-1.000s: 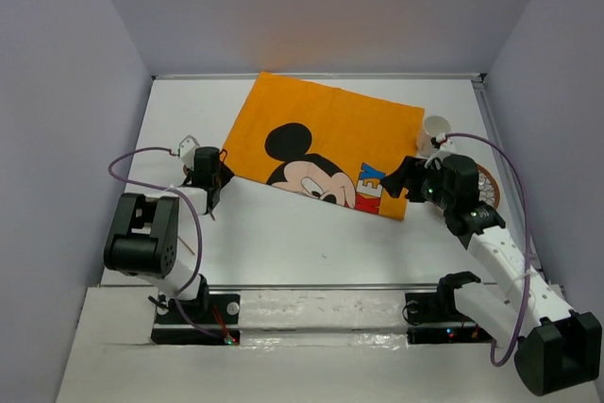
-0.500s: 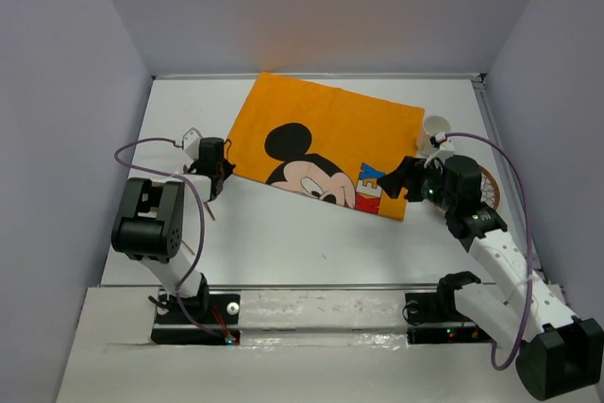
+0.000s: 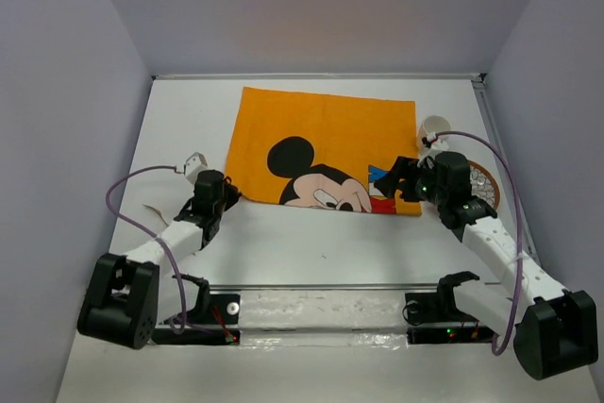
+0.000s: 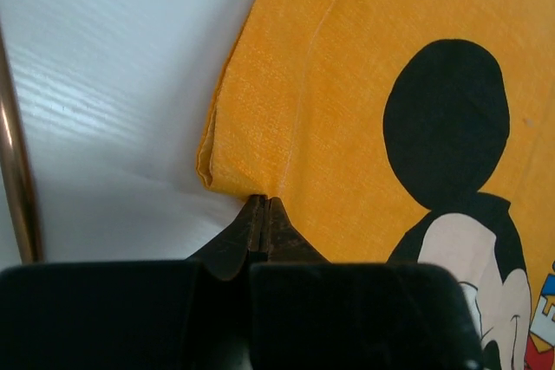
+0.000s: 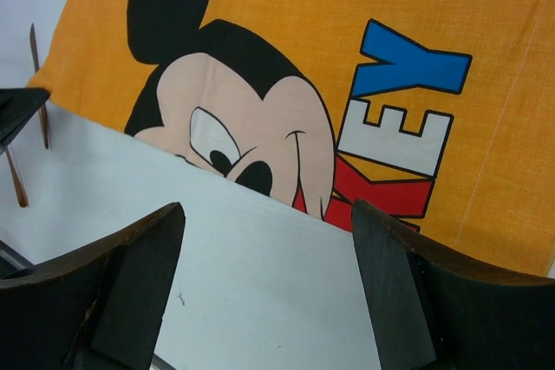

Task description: Set the dinner table for one person

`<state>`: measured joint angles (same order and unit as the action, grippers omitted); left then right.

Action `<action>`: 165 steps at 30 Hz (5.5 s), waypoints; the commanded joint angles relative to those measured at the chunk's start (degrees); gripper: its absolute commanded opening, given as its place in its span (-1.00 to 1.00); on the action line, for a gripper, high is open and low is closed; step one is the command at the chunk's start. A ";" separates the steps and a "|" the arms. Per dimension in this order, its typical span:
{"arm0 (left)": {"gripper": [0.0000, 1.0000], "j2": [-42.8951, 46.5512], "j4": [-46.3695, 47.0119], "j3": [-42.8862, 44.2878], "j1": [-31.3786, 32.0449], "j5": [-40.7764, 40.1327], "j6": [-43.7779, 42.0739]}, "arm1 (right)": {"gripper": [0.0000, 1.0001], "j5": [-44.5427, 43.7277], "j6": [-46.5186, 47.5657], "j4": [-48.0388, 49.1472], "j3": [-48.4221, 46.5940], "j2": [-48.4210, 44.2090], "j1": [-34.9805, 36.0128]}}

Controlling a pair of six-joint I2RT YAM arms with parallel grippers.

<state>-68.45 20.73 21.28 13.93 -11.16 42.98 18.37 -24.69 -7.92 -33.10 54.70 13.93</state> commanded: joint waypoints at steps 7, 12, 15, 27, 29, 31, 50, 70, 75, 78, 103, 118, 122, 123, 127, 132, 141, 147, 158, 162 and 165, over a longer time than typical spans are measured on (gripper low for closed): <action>-1.00 20.36 -11.85 -8.00 1.80 1.22 3.07 | 0.67 -5.97 -0.36 -0.60 0.06 -3.37 0.30; -1.00 27.65 -16.85 -11.08 1.80 1.05 3.16 | 0.67 -9.22 -0.01 -3.32 -1.70 -6.61 0.30; -1.00 30.29 -18.44 -11.78 1.71 2.54 3.33 | 0.68 -10.11 0.08 -4.29 -1.97 -7.23 0.30; -1.00 34.79 -22.75 -11.00 1.80 1.75 4.66 | 0.68 -12.57 0.34 -6.05 -4.69 -7.59 0.30; -0.99 33.82 -22.58 -10.64 1.71 1.23 4.30 | 0.68 -12.92 0.52 -6.05 -4.87 -7.15 0.30; -0.98 33.47 -22.23 -10.12 1.71 0.62 4.04 | 0.68 -13.97 0.61 -6.05 -4.34 -6.53 0.30; 0.12 29.33 -11.77 -0.36 -1.28 4.10 -4.66 | -0.35 -25.75 -17.31 -6.93 8.49 -4.25 0.30; 0.24 34.08 -16.60 18.19 4.52 17.40 -22.24 | 0.13 -29.00 -31.38 -5.44 14.03 0.05 0.30; 0.24 34.78 -16.51 17.66 6.28 17.75 -23.55 | -0.04 -30.50 -33.23 -3.33 13.24 3.22 0.30; 0.24 35.22 -17.39 17.83 6.89 16.87 -24.43 | -0.26 -28.84 -34.98 -1.92 13.76 5.76 0.30; 0.26 37.95 -18.27 18.10 9.97 14.50 -25.14 | 0.76 -22.68 -28.49 -15.89 10.70 -6.97 0.30; 0.29 41.99 -19.24 17.92 14.98 12.83 -25.84 | 0.22 -63.28 -26.99 -34.17 -3.99 -14.53 -7.94; 0.32 42.95 -20.20 18.01 17.44 11.77 -26.37 | 0.44 -65.30 -25.15 -33.74 -4.51 -14.97 -15.59; 0.32 43.13 -20.29 18.10 17.88 11.34 -26.54 | 0.49 -65.83 -24.36 -33.48 -4.43 -14.54 -17.00; 0.33 44.18 -20.64 18.27 19.90 8.88 -27.07 | 0.66 -61.19 -25.32 -30.76 -3.38 -11.55 -24.81; 0.33 45.41 -20.64 18.19 22.18 8.26 -27.16 | 0.75 -53.37 -24.28 -25.05 -0.47 -6.64 -30.97; 0.34 46.47 -20.64 18.27 23.24 7.91 -27.25 | 0.75 -28.94 -18.65 -12.13 4.70 2.07 -48.72; 0.34 45.33 -20.64 18.27 23.16 7.91 -27.25 | 0.60 -21.10 -18.91 -3.16 7.70 7.70 -49.27; 0.34 44.10 -20.64 18.01 21.84 8.17 -27.25 | -0.57 -16.88 -21.28 4.58 8.76 12.27 -49.27; 0.34 43.57 -20.64 17.92 21.57 8.34 -27.25 | -1.00 -18.11 -21.98 3.71 8.93 10.53 -49.27; 0.34 43.22 -20.64 18.01 21.49 8.35 -27.34 | -1.00 -23.27 -21.02 0.29 8.41 2.65 -49.27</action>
<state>-24.38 -1.63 38.74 35.88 -3.05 16.91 1.65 -47.16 -3.46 -24.62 64.93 -34.89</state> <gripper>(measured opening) 0.669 0.059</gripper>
